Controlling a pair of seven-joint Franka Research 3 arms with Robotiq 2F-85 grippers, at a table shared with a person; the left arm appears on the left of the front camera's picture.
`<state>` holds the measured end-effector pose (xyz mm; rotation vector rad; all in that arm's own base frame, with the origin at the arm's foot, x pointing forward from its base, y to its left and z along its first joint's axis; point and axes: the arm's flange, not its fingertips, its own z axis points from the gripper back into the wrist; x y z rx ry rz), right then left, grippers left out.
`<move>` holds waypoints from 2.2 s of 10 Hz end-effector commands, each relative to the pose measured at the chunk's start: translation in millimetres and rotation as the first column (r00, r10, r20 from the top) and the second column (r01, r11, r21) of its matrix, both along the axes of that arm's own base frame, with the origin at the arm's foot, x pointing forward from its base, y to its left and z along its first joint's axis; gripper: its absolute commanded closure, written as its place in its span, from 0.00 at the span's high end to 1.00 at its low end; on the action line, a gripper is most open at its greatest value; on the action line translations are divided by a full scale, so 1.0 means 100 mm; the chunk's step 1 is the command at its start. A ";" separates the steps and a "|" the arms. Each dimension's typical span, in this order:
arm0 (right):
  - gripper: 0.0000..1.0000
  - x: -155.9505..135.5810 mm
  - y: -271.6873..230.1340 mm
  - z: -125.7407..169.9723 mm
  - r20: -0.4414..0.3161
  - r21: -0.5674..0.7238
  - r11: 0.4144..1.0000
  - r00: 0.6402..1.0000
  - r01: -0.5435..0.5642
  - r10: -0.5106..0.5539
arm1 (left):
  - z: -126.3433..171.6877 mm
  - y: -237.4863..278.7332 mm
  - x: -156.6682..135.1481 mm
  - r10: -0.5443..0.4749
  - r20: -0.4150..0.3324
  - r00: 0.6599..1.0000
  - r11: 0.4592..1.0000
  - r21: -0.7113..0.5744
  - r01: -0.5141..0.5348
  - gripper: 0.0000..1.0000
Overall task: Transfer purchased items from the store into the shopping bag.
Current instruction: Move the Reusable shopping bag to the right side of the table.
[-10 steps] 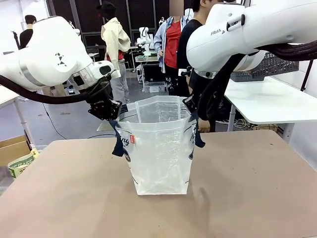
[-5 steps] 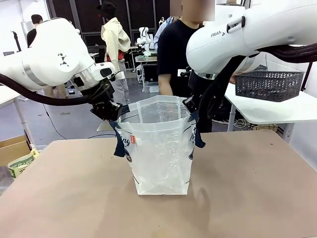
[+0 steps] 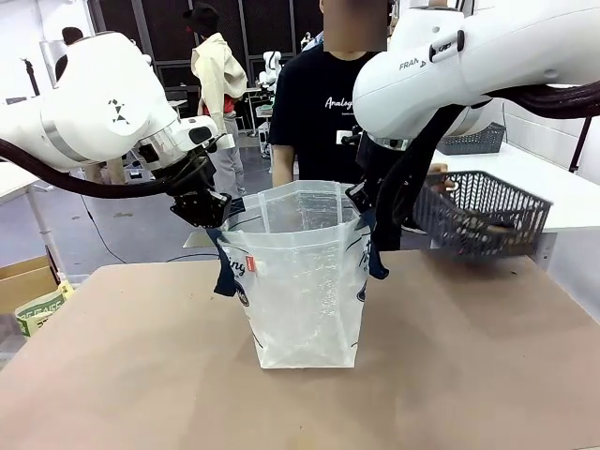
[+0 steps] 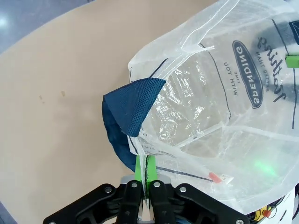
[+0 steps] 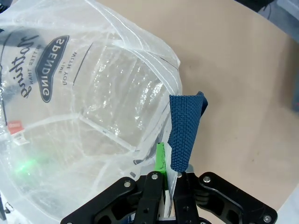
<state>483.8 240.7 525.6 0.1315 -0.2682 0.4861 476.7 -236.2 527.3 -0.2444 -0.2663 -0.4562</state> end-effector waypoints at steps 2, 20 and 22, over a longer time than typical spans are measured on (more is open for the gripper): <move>0.00 0.00 -0.02 0.00 -0.004 0.004 1.000 1.000 0.005 -0.005 | 0.00 0.02 -0.03 0.019 0.004 1.000 1.000 -0.004 -0.019 0.00; 0.00 0.00 -0.02 0.00 -0.004 0.004 1.000 1.000 0.005 -0.005 | 0.00 0.02 -0.03 0.019 0.004 1.000 1.000 -0.004 -0.019 0.00; 0.00 0.00 -0.02 0.00 -0.004 0.004 1.000 1.000 0.005 -0.005 | 0.00 0.02 -0.03 0.019 0.004 1.000 1.000 -0.004 -0.019 0.00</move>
